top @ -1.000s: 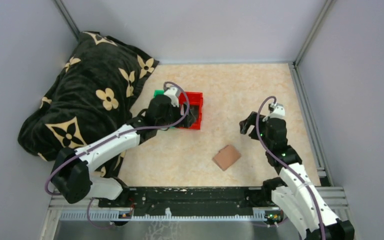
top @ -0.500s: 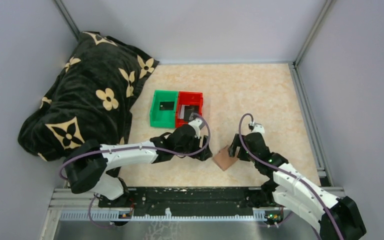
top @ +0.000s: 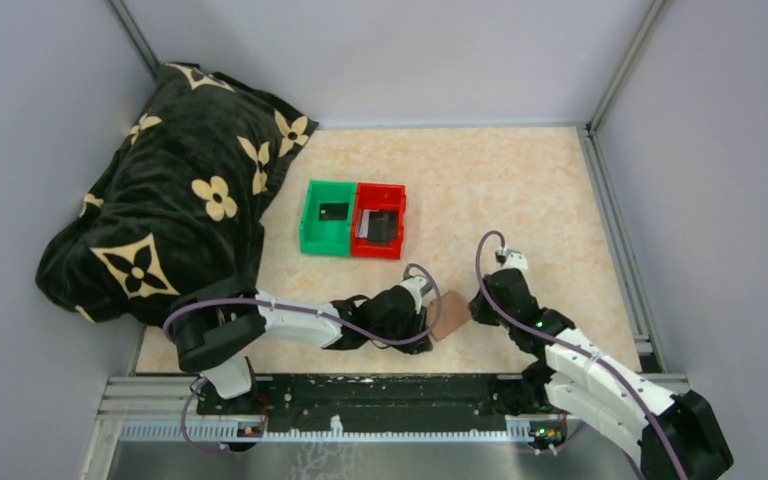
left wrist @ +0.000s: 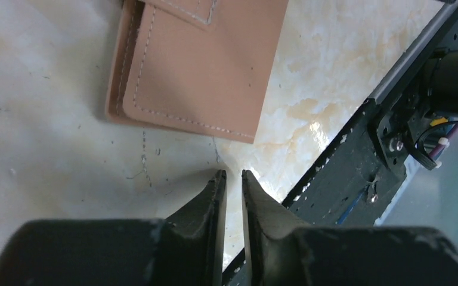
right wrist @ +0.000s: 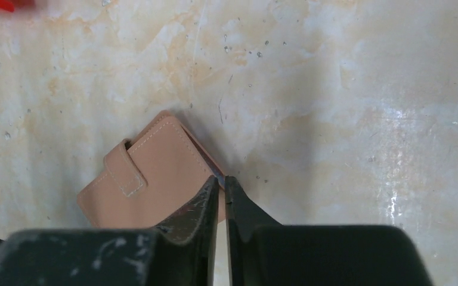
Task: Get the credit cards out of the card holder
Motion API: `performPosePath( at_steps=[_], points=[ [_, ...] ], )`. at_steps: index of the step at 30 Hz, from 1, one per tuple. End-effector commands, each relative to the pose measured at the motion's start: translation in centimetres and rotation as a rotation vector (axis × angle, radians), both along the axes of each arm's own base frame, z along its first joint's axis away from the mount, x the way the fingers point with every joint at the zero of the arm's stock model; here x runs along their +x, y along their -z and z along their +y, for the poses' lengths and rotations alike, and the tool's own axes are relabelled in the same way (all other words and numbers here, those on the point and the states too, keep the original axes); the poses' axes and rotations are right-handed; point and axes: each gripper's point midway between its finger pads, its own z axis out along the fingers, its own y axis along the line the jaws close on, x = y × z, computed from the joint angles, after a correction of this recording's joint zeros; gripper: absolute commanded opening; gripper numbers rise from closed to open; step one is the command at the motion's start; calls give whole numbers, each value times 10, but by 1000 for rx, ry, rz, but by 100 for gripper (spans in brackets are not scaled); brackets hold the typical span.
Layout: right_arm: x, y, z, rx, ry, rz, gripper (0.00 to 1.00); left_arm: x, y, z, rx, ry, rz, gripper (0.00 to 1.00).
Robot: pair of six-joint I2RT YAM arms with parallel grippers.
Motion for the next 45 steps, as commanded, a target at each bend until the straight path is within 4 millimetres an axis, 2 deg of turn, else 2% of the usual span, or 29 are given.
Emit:
performPosePath(
  at_steps=[1,2,7,13,17,22,26,28,30,31,32,33,36,41,45],
  points=[
    [2,-10,5,33,-14,-46,3,14,4,-8,2,-45,-47,18],
    [-1,-10,5,36,-17,-38,0,20,8,-3,35,-64,-67,16],
    [-10,-5,9,70,-42,-15,0,43,17,15,132,-109,-98,16],
    [-19,-1,14,107,-48,6,0,72,14,35,143,-175,-101,21],
    [-28,-6,22,105,-75,6,0,87,10,46,121,-211,-99,31],
    [-33,-12,30,75,-108,-8,0,98,0,52,114,-241,-128,53],
    [-23,-28,25,38,-86,-55,1,99,-12,53,94,-250,-140,62],
    [-16,-44,23,33,-75,-105,20,99,-17,56,94,-261,-141,69],
    [-8,-56,25,30,-80,-155,43,99,-20,61,101,-275,-146,85],
    [-4,-60,26,26,-86,-175,50,100,-22,64,102,-285,-152,96],
    [-1,-60,28,15,-96,-183,56,99,-24,66,101,-291,-153,99],
    [2,-60,31,0,-108,-185,60,98,-26,69,103,-295,-156,99],
    [11,-52,36,-79,-158,-177,62,92,-30,72,77,-302,-139,98],
    [29,-50,34,-167,-178,-192,63,71,-32,61,-21,-262,-54,78],
    [36,-42,26,-165,-172,-178,64,56,-21,49,-32,-240,-8,57]
  ],
)
